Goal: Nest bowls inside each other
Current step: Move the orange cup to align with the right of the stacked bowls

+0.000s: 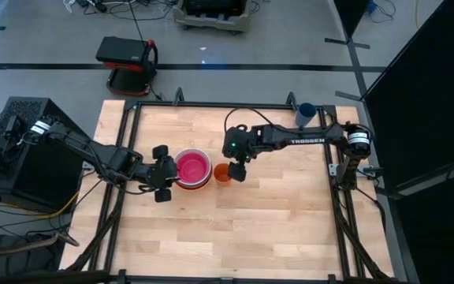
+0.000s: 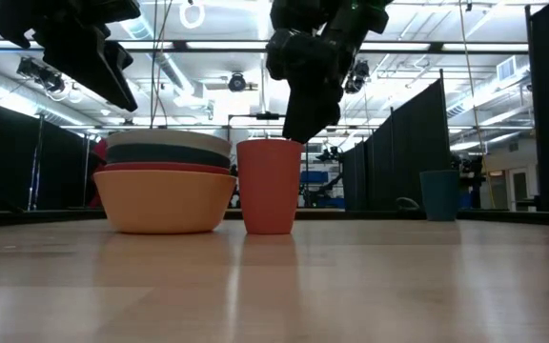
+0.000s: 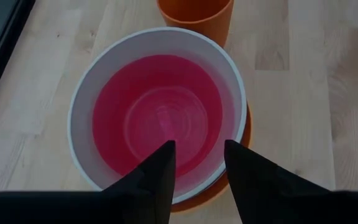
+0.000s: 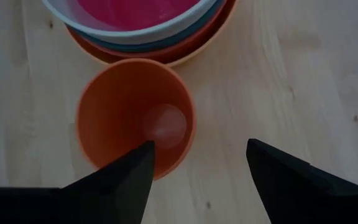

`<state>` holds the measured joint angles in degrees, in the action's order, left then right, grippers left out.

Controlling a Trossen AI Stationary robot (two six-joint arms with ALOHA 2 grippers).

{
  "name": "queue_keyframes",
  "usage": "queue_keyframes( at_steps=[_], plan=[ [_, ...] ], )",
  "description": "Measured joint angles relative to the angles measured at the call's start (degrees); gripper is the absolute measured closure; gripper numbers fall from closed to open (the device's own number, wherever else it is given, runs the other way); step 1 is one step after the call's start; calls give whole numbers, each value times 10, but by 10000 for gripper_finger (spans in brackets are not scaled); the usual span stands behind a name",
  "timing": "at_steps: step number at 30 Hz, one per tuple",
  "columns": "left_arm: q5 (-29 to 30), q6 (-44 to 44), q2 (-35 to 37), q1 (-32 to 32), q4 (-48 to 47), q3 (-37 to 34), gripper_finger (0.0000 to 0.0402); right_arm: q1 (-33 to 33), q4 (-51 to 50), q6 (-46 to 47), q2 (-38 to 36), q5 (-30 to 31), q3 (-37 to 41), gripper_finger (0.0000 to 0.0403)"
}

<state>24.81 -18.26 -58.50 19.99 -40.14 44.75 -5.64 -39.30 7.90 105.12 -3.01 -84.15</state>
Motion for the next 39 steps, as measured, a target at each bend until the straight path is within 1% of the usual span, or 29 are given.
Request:
queue_keyframes(
  at_steps=[18,19,21,25,26,31,39],
  plan=[
    [0,0,0,0,0,0,276,-5,52,13,0,-4,55,217],
    [0,0,0,0,0,0,277,-5,56,15,0,-6,57,227],
    [0,0,0,0,0,0,280,-9,59,15,0,-16,63,268],
    [0,0,0,0,0,0,285,-16,60,15,0,-33,71,374],
    [0,0,0,0,1,0,287,-16,62,11,0,-33,72,387],
    [-8,0,-2,0,1,0,292,-17,63,10,0,-35,74,401],
    [-32,47,-89,-6,24,0,252,-17,63,10,0,-35,74,402]
  ],
)
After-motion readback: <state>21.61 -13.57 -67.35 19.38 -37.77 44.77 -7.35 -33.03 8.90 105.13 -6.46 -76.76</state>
